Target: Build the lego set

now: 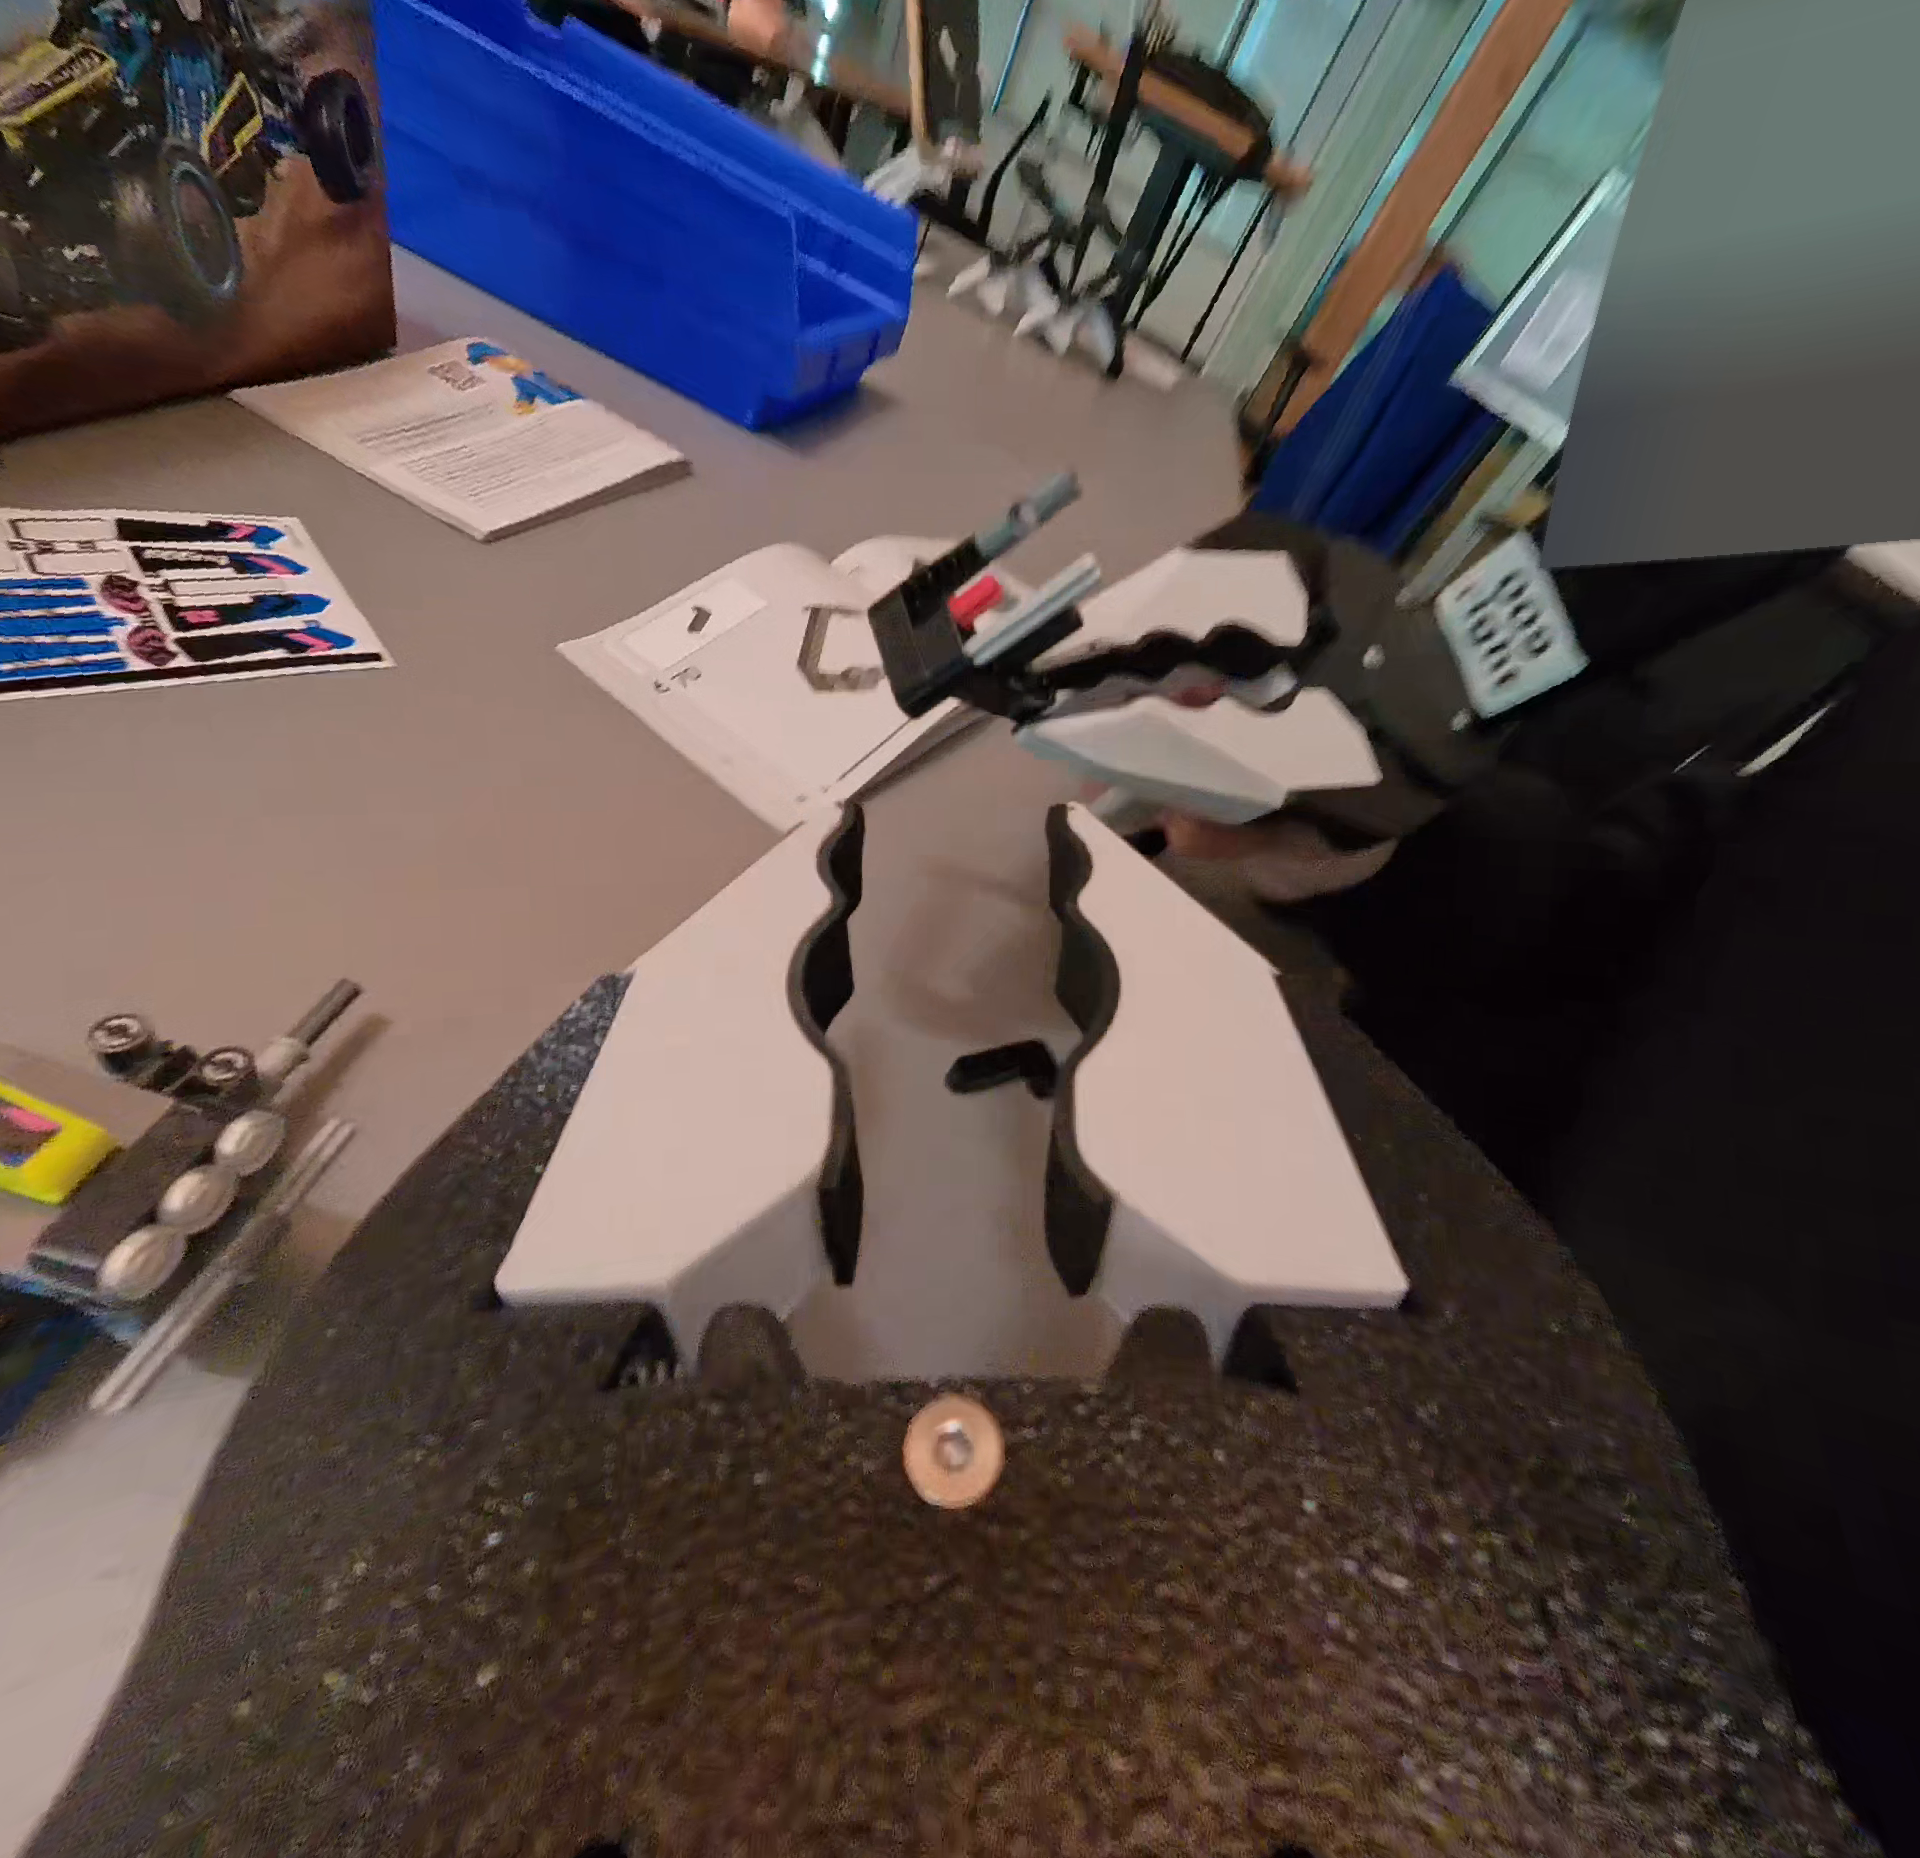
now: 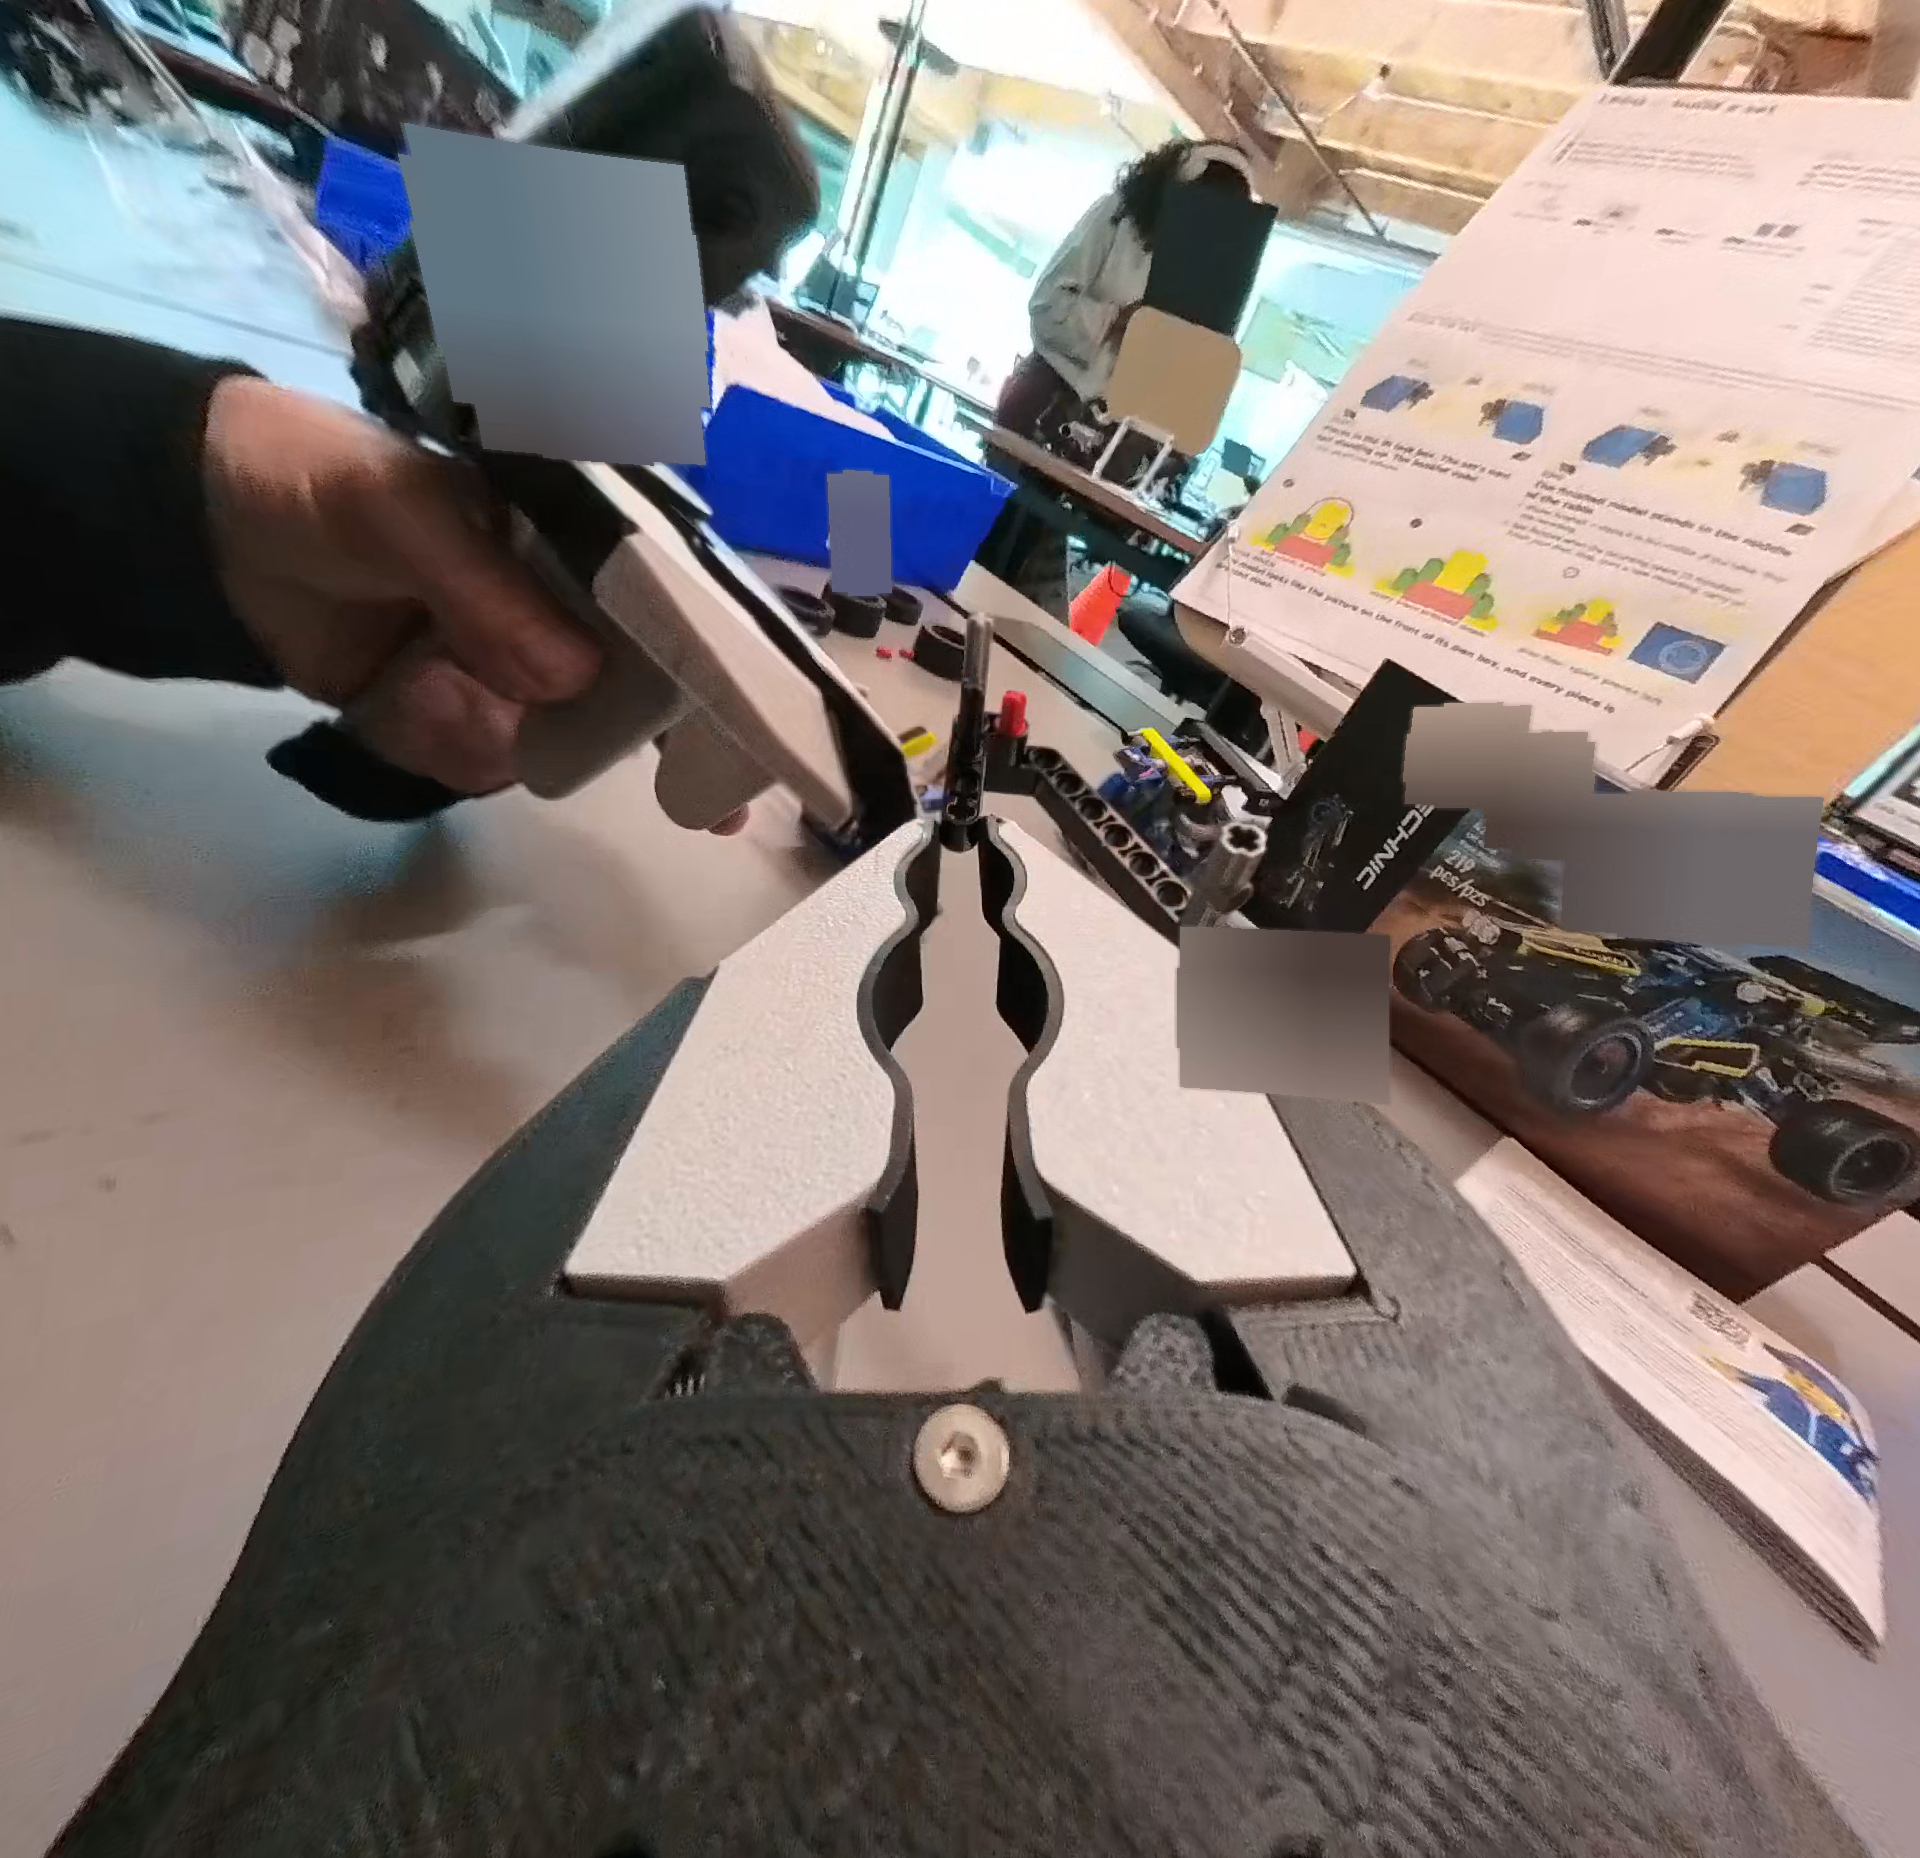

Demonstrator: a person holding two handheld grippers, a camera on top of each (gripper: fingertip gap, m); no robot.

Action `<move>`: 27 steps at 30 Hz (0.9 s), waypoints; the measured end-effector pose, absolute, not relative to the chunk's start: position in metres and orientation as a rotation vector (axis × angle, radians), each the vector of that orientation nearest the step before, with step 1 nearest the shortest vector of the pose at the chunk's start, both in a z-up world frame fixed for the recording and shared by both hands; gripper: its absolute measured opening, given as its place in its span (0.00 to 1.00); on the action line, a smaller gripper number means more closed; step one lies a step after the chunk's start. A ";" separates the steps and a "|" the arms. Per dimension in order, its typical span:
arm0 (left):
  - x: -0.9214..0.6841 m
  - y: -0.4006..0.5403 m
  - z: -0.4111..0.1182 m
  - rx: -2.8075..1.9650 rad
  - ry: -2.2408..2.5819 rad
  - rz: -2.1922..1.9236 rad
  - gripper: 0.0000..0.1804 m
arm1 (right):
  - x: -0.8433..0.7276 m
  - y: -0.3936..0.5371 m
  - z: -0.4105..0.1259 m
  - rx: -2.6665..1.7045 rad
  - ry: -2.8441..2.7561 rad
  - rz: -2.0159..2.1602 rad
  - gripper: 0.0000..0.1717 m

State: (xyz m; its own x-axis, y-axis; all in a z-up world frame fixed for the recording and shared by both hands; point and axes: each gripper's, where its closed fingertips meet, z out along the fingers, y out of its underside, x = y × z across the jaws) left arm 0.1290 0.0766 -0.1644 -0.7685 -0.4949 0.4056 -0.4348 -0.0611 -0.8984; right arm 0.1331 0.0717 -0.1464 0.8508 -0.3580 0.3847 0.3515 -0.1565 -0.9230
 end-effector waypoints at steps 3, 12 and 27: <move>0.129 0.079 -0.148 -1.115 1.992 -2.188 0.15 | 0.129 0.071 -0.133 -1.516 0.008 -0.613 0.03; 0.126 0.078 -0.125 -1.176 1.844 -2.409 0.12 | 0.124 0.074 -0.127 -1.451 -0.031 -0.642 0.02; 0.129 0.073 -0.127 -1.193 1.823 -2.313 0.04 | 0.130 0.077 -0.132 -1.494 -0.008 -0.722 0.03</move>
State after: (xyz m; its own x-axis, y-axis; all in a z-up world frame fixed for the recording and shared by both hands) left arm 0.1286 0.0729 -0.1267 -0.7174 -0.4044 0.5673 -0.4572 -0.3412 -0.8213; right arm 0.1305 0.0769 -0.1318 0.7940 -0.4283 0.4313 0.4381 -0.0886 -0.8945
